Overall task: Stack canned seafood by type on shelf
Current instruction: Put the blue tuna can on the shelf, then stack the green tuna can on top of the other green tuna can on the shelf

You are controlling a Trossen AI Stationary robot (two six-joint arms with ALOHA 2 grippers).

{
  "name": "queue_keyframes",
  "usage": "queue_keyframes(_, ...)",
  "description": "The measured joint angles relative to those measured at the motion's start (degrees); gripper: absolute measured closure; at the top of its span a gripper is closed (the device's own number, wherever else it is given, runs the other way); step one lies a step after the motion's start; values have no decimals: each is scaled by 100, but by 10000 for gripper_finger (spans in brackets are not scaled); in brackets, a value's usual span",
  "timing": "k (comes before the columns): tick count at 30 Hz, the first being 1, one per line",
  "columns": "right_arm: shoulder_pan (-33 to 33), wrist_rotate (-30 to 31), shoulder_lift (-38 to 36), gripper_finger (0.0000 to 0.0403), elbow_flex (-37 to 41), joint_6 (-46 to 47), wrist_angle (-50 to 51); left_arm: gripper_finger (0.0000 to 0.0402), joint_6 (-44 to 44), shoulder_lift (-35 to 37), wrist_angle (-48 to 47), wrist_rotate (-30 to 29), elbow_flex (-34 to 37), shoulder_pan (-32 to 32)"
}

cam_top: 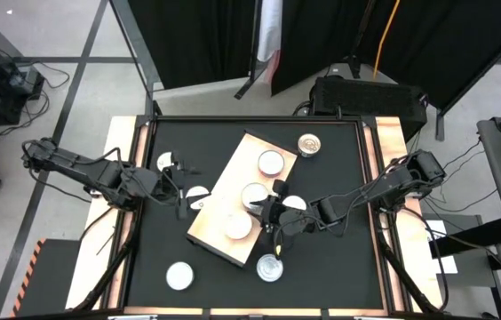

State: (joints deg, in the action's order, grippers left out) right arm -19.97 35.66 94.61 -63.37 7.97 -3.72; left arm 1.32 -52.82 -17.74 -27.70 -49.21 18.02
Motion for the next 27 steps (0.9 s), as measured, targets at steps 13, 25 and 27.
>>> queue_keyframes(13,-44,-289,-11,292,0,39,-166,105,22,0,0,0,0,0)
queue_keyframes(25,-868,-567,-1353,292,-4,907,1517,105,731,74,-179,110,0,65)
queue_keyframes(27,-1098,-910,-1515,292,-7,1409,1899,105,887,79,-109,118,0,99)
